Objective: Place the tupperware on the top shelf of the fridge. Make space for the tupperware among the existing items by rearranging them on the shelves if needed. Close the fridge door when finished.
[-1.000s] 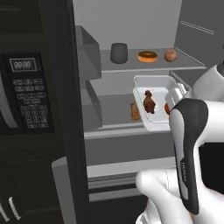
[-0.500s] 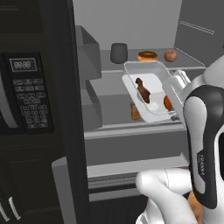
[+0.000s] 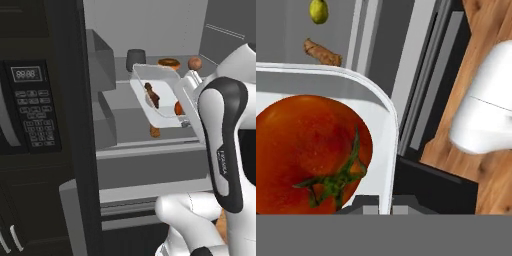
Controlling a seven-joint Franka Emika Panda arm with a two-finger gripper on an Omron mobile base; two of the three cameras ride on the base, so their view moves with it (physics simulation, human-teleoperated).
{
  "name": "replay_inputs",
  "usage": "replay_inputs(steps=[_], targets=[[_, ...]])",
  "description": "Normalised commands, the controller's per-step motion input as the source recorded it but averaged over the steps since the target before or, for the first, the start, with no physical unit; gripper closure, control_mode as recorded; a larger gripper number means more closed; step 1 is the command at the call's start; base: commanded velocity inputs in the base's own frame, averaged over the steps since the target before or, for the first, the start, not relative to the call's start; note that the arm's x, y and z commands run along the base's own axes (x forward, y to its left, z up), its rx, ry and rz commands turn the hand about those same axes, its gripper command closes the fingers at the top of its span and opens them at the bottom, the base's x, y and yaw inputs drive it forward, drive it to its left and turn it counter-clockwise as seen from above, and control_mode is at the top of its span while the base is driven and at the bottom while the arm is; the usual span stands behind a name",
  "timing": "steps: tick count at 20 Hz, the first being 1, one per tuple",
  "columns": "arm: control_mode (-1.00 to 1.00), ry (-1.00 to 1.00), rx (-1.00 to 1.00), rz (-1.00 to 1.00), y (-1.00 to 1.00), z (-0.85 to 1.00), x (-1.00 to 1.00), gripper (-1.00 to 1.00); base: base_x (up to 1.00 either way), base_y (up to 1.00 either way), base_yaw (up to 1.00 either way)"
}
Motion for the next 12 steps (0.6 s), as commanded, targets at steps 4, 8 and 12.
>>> replay_inputs(steps=[4,8,12], targets=[[-1.0,0.0,0.08,0.0,0.14,0.0,0.37,1.0,0.0,0.0,0.0],[-1.0,0.0,0.02,0.0,0.42,0.0,0.3,1.0,0.0,0.0,0.0],[-1.0,0.0,0.0,0.04,0.46,0.02,0.11,1.0,0.0,0.0,0.0]])
